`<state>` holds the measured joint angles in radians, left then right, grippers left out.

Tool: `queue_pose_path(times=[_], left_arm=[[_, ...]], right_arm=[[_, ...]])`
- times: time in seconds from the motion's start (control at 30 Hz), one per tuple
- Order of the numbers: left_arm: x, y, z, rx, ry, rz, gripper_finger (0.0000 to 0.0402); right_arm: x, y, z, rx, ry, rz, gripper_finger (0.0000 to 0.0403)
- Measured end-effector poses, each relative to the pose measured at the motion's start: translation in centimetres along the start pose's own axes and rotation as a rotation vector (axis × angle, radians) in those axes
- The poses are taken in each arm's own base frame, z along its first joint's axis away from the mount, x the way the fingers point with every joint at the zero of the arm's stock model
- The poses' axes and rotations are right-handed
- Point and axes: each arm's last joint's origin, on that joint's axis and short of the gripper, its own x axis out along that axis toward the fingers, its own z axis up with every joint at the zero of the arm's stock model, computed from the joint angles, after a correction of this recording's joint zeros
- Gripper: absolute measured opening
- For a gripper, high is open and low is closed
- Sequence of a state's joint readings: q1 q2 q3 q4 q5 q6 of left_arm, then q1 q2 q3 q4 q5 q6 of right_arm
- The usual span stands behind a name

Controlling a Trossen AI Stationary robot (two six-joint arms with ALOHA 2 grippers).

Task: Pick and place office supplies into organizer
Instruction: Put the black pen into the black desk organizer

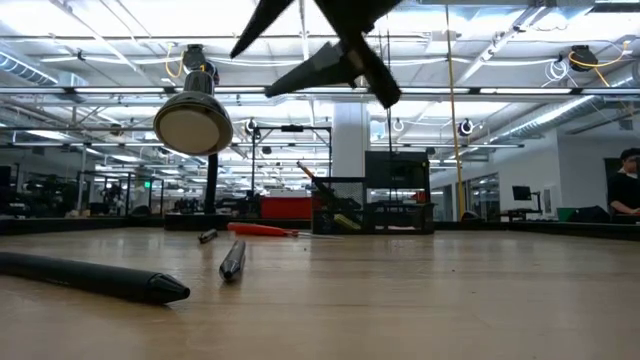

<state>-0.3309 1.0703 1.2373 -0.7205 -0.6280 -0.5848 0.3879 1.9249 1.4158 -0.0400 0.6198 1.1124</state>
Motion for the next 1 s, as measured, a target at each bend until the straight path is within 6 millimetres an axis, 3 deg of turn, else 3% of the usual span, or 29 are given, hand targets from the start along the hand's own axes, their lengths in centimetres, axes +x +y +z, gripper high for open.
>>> queue_pose_path(times=[0.2,0.53,0.73,1.0], left_arm=[[-1.1,1.0,0.6,0.003,-0.037,-0.006,0.0031],[-1.8,1.8,0.6,0.036,-0.021,0.002,0.0031],[-1.7,1.9,0.2,0.06,0.023,0.007,0.0031],[-1.7,1.9,0.2,0.06,0.025,0.009,0.0031]], right_arm=[[0.2,0.9,-3.4,0.034,-0.043,-0.058,0.0194],[2.1,-0.9,-6.5,0.042,0.121,-0.118,0.0194],[2.1,-0.6,-6.4,-0.026,0.123,-0.113,0.018],[3.4,2.8,-6.1,-0.048,0.094,-0.027,0.0138]])
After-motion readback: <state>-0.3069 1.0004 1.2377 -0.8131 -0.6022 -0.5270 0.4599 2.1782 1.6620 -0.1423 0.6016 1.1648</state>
